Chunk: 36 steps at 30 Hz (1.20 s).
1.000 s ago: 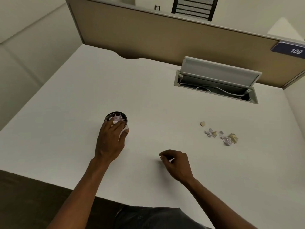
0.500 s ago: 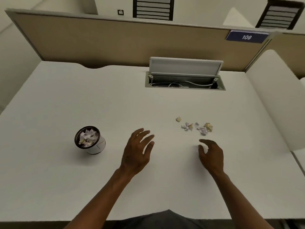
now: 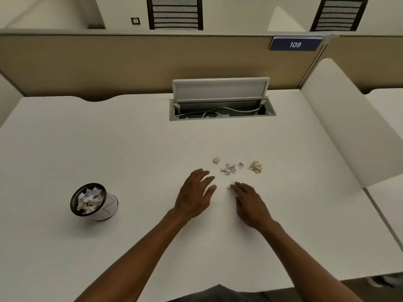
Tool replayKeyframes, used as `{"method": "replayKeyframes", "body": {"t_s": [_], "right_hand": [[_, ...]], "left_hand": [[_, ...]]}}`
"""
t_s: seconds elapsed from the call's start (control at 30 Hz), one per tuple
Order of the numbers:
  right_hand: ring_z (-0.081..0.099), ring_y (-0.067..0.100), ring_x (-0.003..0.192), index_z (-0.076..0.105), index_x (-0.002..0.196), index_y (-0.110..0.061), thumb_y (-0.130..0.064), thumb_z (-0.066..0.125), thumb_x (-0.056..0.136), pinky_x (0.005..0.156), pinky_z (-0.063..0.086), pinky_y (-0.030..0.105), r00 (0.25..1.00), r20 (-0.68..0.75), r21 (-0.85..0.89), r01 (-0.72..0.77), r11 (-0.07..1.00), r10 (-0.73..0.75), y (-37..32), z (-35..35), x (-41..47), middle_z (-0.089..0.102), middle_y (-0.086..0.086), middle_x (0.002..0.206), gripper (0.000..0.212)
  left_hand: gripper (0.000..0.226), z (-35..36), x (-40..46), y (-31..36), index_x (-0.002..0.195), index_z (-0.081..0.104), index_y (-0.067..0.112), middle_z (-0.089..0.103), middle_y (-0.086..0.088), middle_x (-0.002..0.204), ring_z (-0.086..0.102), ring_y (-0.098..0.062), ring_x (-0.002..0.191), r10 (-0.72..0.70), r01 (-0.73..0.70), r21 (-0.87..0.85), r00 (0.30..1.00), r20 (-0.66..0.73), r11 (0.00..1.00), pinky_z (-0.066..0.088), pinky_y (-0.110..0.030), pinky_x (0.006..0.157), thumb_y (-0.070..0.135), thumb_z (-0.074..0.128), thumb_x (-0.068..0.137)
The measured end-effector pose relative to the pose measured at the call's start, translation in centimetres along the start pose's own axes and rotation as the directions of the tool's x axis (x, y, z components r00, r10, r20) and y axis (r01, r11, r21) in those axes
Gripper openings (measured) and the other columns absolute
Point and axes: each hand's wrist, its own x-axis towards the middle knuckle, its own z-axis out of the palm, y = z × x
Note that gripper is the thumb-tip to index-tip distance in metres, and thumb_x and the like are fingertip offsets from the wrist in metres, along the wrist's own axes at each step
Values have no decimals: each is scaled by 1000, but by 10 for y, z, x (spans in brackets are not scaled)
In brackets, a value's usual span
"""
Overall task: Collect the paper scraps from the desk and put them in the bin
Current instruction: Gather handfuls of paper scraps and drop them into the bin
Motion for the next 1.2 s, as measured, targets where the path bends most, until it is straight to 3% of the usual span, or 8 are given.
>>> {"method": "replayKeyframes", "body": {"t_s": [0.1, 0.2, 0.4, 0.53, 0.67, 0.8, 0.97, 1.2], "right_hand": [[54, 19, 132, 54, 141, -17, -6, 49, 98, 111, 44, 33, 991, -122, 210, 73, 975, -48, -8, -2, -8, 57, 2, 144, 44], [63, 18, 120, 61, 133, -15, 0, 52, 94, 101, 52, 36, 957, -287, 311, 45, 949, 48, -4, -11, -1, 64, 2, 134, 42], [67, 19, 105, 65, 123, -16, 3, 55, 91, 90, 48, 25, 915, -389, 298, 15, 955, 107, 17, -36, 30, 69, 1, 122, 39], [62, 20, 116, 62, 128, -16, -3, 51, 93, 95, 45, 25, 944, -316, 202, -30, 979, 94, 29, -44, 57, 64, 3, 130, 39], [51, 31, 131, 54, 139, -10, -7, 44, 97, 106, 47, 41, 993, -101, 92, -51, 994, 60, 32, -40, 82, 53, 11, 145, 43], [42, 33, 137, 50, 140, -7, -4, 41, 93, 106, 46, 41, 998, 68, -42, -5, 999, 8, 22, -27, 83, 48, 13, 147, 48], [33, 32, 144, 42, 148, -8, -26, 57, 95, 112, 40, 42, 987, 121, -63, 114, 991, -106, 0, -6, 46, 41, 14, 155, 58], [47, 20, 138, 45, 148, -21, -14, 46, 99, 110, 44, 33, 993, -2, 134, 117, 984, -118, -23, 2, 0, 47, 2, 153, 49]], "left_hand": [[44, 8, 32, 7, 141, 54, 14, 45, -5, 154, 30, -23, 148, 71, -77, 93, 995, 66, 993, 24, -32, 121, 35, 48, 102], [50, 23, 57, 18, 152, 37, 12, 30, -8, 162, 18, -24, 153, 142, -178, 176, 970, 197, 968, 17, -36, 124, 31, 40, 105], [57, 49, 65, 25, 156, 22, 8, 16, -9, 166, 11, -25, 154, 152, -270, 272, 910, 387, 924, 16, -42, 123, 29, 38, 105], [53, 47, 40, 18, 153, 33, 5, 29, -11, 162, 22, -28, 152, 214, -277, 182, 929, 302, 943, 23, -42, 122, 24, 40, 104], [52, 38, 5, 5, 154, 32, 11, 28, -5, 163, 18, -25, 153, 192, -242, 148, 938, 287, 959, 17, -39, 124, 30, 34, 106], [48, 22, -24, -4, 150, 41, 15, 39, 0, 158, 23, -21, 152, 171, -203, 130, 961, 219, 971, 23, -39, 123, 32, 37, 106], [42, -4, -33, -18, 145, 50, 21, 47, 7, 152, 28, -6, 147, 87, -90, 22, 990, 109, 996, 24, -25, 121, 30, 44, 105], [45, -12, 46, -17, 150, 41, 19, 37, 2, 159, 26, -12, 150, -24, 22, 23, 992, 120, 1000, 25, -31, 122, 29, 39, 107]]}}
